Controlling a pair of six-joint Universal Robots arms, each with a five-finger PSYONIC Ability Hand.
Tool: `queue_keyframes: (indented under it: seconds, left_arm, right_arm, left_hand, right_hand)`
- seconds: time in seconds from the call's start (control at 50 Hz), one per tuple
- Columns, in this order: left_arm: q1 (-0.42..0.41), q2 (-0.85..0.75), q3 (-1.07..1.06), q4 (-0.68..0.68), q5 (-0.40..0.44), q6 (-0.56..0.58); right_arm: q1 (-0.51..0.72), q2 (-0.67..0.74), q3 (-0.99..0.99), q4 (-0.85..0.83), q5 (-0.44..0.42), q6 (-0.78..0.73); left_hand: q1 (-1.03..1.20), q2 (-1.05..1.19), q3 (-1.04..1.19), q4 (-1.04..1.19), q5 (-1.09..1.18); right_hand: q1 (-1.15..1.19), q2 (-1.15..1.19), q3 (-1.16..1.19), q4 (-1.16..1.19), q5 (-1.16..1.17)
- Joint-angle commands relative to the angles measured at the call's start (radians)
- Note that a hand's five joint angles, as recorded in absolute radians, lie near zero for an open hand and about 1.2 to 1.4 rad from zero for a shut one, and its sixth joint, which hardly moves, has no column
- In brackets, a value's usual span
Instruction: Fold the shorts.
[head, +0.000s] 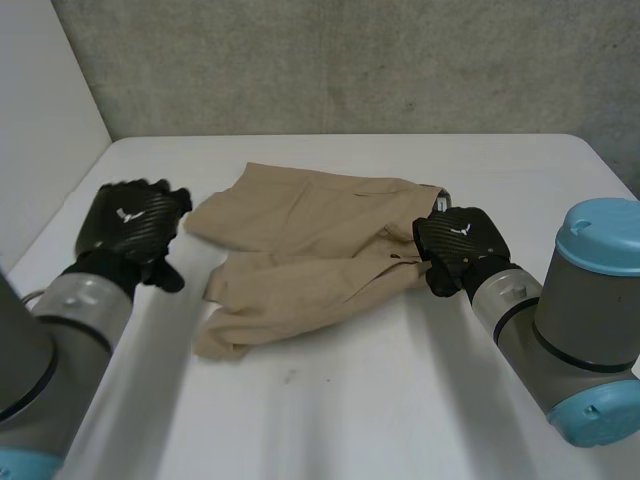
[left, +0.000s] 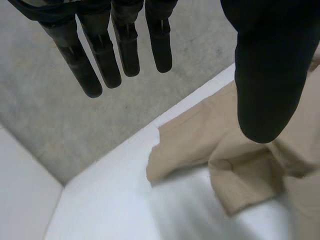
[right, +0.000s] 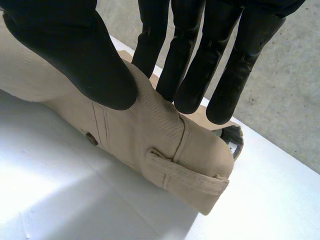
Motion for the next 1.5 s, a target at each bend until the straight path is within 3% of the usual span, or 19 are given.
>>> queue_keyframes:
  seconds: [0.02,0.12,0.18,0.42,0.82,0.86,0.88,0.9,0.94,1.02,1.08,1.18,1.2,1.3,1.5]
  left_arm:
    - [0.018,0.032,-0.051,-0.155,-0.038,-0.194]
    - [0.033,0.027,-0.068,-0.272,-0.027,-0.316]
    - [0.036,0.026,-0.087,-0.266,-0.029,-0.335]
    - [0.024,-0.100,-0.078,-0.117,-0.029,-0.344]
    - [-0.022,-0.350,0.088,-0.110,-0.030,-0.344]
    - [-0.048,-0.390,0.128,-0.111,-0.033,-0.344]
    - [-0.061,-0.405,0.140,-0.111,-0.037,-0.340]
    - [-0.061,-0.405,0.140,-0.111,-0.037,-0.340]
    - [-0.073,-0.413,0.152,-0.108,-0.043,-0.333]
    - [-0.070,-0.373,0.156,-0.068,-0.044,-0.326]
    - [-0.044,-0.257,0.146,-0.045,-0.046,-0.292]
    - [0.057,-0.055,0.123,-0.047,-0.023,-0.080]
    - [0.057,-0.054,0.123,-0.047,-0.023,-0.079]
    - [0.047,0.126,0.116,-0.050,0.017,0.132]
    - [0.047,0.283,0.068,-0.123,0.077,0.351]
  right_arm:
    - [0.005,0.001,-0.003,0.005,-0.001,0.003]
    - [0.008,0.003,-0.003,0.005,-0.001,0.003]
    - [0.009,0.003,-0.003,0.005,-0.001,0.005]
    - [0.011,0.003,0.004,0.006,-0.001,0.003]
    - [0.011,0.001,0.010,0.006,-0.002,-0.003]
    - [0.009,0.003,0.009,0.006,-0.002,-0.005]
    - [0.006,0.003,0.007,0.006,-0.002,-0.005]
    - [0.005,0.001,0.007,0.006,-0.002,-0.006]
    - [0.001,-0.001,0.006,0.006,-0.002,-0.008]
    - [-0.002,-0.002,0.004,0.006,-0.002,-0.012]
    - [-0.002,-0.025,-0.005,0.009,-0.004,-0.024]
    - [0.000,-0.065,-0.029,0.066,-0.004,-0.107]
    - [0.000,-0.071,-0.037,0.081,-0.005,-0.129]
    - [0.001,-0.122,-0.079,0.158,0.001,-0.238]
    - [0.006,-0.243,-0.122,0.330,0.019,-0.344]
  left_hand:
    - [0.071,0.079,0.075,0.091,0.098]
    - [0.149,0.158,0.154,0.170,0.177]
    - [0.229,0.237,0.233,0.249,0.257]
    - [0.297,0.305,0.301,0.317,0.324]
    - [0.305,0.314,0.310,0.326,0.333]
    - [0.498,0.506,0.502,0.518,0.525]
    - [0.726,0.734,0.730,0.746,0.754]
    - [0.728,0.737,0.733,0.748,0.756]
    - [0.944,0.953,0.949,0.965,0.972]
    - [0.945,0.954,0.950,0.965,0.973]
    - [0.945,0.954,0.950,0.965,0.973]
    - [0.945,0.954,0.950,0.965,0.973]
    - [0.945,0.954,0.950,0.965,0.973]
    - [0.945,0.954,0.950,0.965,0.973]
    - [0.945,0.954,0.950,0.965,0.973]
  right_hand:
    - [0.408,0.207,0.211,0.205,0.233]
    - [0.408,0.207,0.211,0.205,0.233]
    - [0.408,0.207,0.211,0.205,0.233]
    - [0.408,0.207,0.211,0.205,0.233]
    - [0.408,0.207,0.211,0.205,0.233]
    - [0.408,0.207,0.211,0.205,0.233]
    - [0.408,0.207,0.211,0.205,0.233]
    - [0.408,0.207,0.211,0.205,0.233]
    - [0.408,0.207,0.211,0.205,0.233]
    - [0.408,0.207,0.211,0.205,0.233]
    - [0.408,0.207,0.211,0.205,0.233]
    - [0.408,0.207,0.211,0.205,0.233]
    - [0.408,0.207,0.211,0.205,0.233]
    - [0.408,0.207,0.211,0.205,0.233]
    - [0.408,0.207,0.211,0.205,0.233]
